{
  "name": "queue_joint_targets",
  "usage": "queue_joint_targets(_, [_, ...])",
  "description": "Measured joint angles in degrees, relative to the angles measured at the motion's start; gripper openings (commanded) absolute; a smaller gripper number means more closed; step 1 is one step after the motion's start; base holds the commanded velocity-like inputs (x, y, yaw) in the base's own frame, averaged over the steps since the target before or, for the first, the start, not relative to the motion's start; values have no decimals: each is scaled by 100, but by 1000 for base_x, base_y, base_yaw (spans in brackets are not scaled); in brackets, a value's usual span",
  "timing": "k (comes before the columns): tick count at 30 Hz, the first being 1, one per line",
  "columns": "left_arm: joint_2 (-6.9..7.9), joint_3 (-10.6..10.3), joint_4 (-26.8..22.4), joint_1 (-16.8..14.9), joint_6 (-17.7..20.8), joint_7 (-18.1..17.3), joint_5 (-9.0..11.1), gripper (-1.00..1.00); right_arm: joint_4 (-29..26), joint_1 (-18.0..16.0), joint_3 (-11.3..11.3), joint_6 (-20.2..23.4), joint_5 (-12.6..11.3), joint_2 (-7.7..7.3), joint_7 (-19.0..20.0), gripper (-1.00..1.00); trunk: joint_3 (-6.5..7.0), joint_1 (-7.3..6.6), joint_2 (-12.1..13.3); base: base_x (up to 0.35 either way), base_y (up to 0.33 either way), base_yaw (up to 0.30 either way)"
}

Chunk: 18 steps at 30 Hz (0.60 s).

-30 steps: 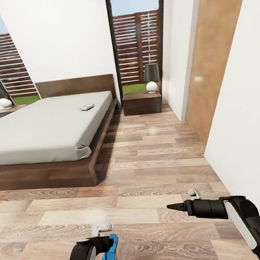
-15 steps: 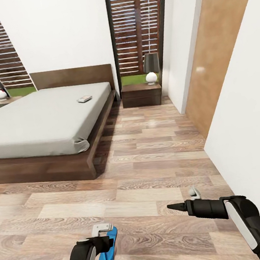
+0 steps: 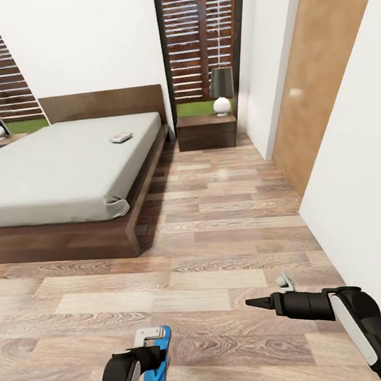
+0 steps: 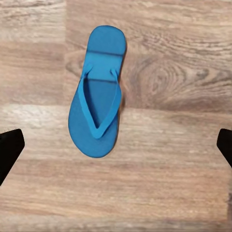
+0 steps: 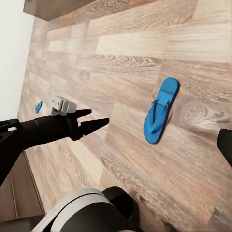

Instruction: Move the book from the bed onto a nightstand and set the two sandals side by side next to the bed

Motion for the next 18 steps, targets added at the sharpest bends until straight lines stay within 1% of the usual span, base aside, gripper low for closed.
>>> queue_joint_targets(18, [0,5,3,0,-8,1,-7,100,3,0,9,0,-10,16,0,100,-399,46,-24,0,0,0])
